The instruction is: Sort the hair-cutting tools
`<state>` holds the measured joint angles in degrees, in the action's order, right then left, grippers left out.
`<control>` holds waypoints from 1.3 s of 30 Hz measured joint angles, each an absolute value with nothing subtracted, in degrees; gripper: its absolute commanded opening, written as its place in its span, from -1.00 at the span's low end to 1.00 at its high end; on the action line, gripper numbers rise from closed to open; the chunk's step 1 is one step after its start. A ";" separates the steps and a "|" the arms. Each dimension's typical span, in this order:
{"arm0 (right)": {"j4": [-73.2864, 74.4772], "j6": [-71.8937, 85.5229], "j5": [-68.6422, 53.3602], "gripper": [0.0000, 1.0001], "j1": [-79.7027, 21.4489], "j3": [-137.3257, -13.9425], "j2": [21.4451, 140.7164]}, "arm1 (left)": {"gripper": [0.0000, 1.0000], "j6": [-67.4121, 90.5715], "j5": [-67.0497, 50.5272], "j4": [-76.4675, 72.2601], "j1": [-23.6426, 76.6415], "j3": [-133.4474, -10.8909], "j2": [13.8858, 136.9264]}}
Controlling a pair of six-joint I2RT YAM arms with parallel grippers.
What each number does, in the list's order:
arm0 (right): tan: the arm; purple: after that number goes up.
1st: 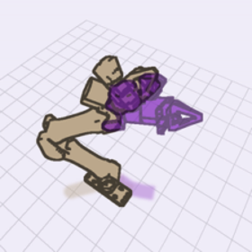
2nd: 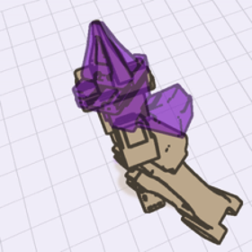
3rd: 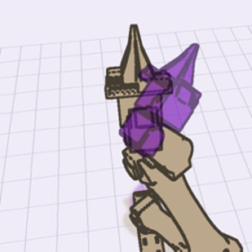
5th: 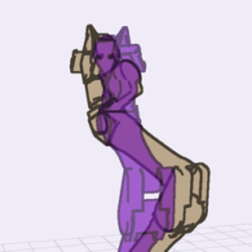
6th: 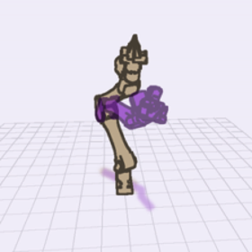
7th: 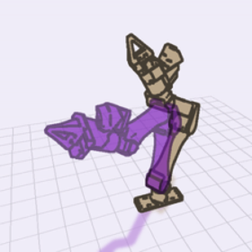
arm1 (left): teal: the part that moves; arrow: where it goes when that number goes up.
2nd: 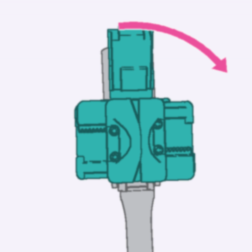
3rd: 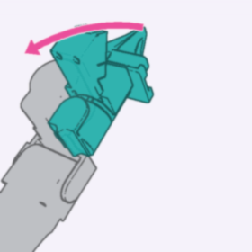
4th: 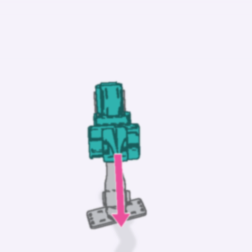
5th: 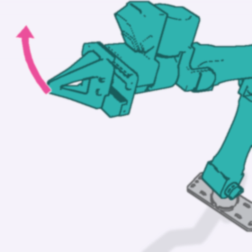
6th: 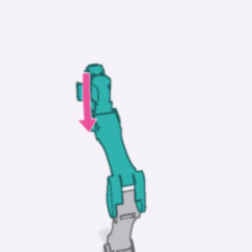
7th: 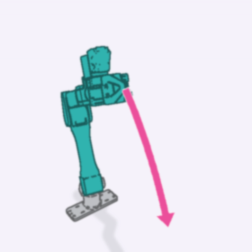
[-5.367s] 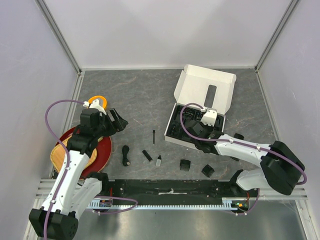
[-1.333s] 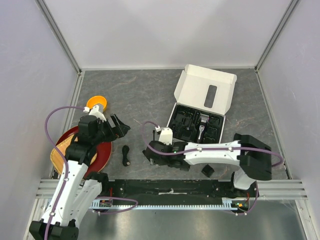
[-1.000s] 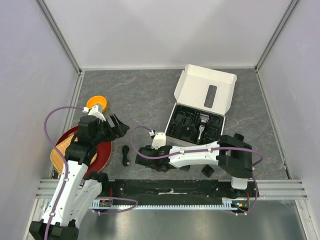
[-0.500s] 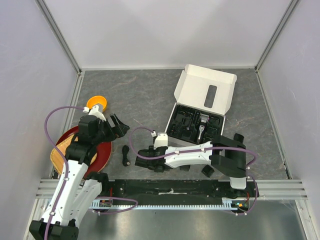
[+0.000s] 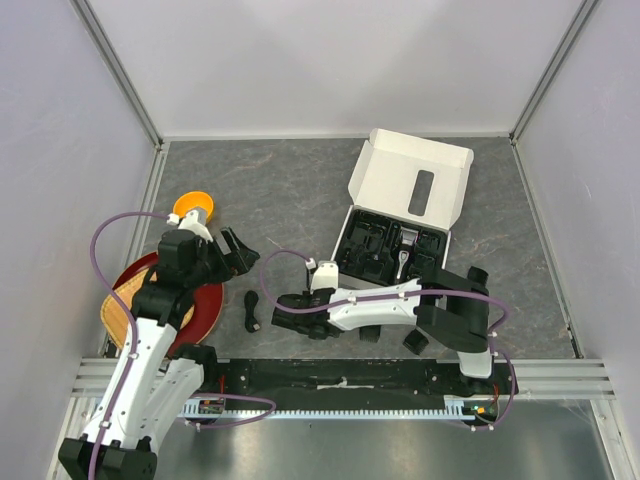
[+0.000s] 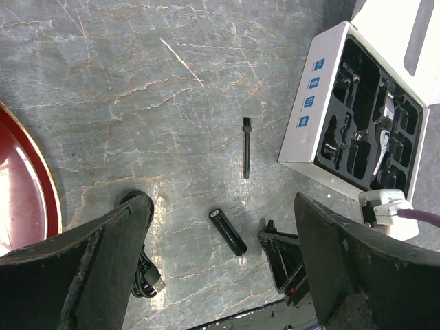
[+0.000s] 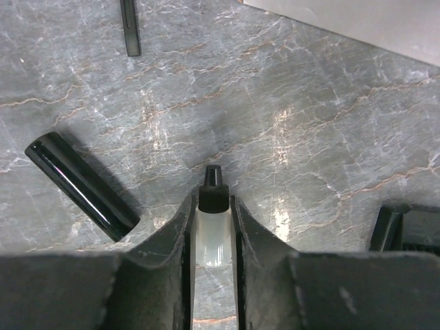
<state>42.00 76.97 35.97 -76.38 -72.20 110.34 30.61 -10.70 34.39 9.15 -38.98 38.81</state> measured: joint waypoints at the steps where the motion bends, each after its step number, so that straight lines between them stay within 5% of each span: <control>1: 42.00 76.58 35.94 -0.69 -76.34 -72.20 110.34 | 0.85 30.61 -10.70 34.39 9.15 -38.98 38.85; 6: 41.56 75.26 35.97 -0.92 -76.34 -72.20 110.30 | 0.85 30.61 -10.74 34.39 9.13 -38.98 38.92; 24: 41.25 68.07 41.32 -0.91 -63.22 -71.20 90.24 | 0.85 30.61 -12.23 34.39 9.15 -38.98 41.47; 39: 35.86 58.24 39.66 -0.86 -52.42 -70.37 95.09 | 0.84 30.61 -12.43 34.39 9.13 -38.98 43.42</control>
<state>35.86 58.24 39.66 -52.42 -70.37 95.09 30.61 -12.43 34.39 9.13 -38.98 43.42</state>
